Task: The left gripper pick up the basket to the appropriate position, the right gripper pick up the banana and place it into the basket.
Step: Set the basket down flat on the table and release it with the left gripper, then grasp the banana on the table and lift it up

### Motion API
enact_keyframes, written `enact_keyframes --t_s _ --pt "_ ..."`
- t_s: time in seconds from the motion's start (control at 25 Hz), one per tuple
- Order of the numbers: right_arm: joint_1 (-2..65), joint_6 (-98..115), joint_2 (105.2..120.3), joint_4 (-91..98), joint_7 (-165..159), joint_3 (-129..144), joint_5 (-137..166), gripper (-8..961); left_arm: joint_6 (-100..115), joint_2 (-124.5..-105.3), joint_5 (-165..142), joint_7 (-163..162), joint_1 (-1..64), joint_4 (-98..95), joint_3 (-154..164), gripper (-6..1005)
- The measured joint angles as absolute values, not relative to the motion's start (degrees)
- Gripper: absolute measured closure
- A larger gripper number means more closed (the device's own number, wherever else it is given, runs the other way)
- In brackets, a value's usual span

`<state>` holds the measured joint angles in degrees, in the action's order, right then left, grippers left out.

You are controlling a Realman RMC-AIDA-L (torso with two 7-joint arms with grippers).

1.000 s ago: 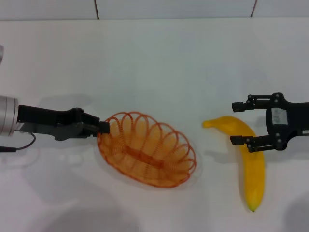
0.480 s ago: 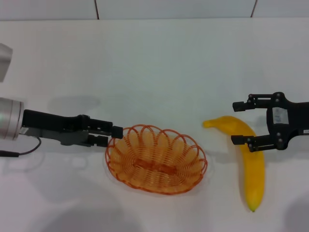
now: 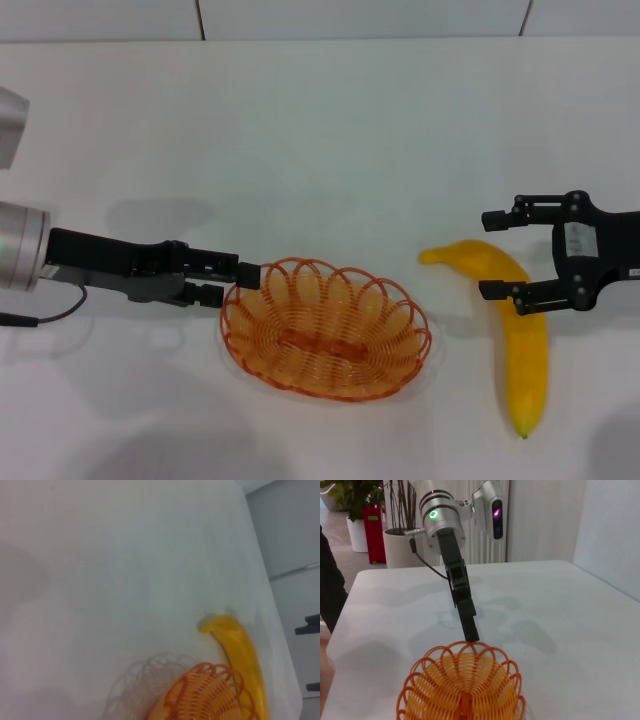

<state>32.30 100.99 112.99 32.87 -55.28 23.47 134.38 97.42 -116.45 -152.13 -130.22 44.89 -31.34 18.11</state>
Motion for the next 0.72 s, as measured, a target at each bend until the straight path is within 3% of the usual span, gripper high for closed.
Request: enact_keyframes --t_s 0.32,0.72 --pt "32.01 101.13 112.85 32.87 -55.28 22.86 134.38 165 100.33 -115.93 -151.29 -129.18 42.17 -37.67 17.14 106" --pt "31.83 101.17 112.84 32.87 -55.21 20.14 134.38 166 103.19 -115.91 -129.83 -117.39 32.35 -53.33 16.99 107"
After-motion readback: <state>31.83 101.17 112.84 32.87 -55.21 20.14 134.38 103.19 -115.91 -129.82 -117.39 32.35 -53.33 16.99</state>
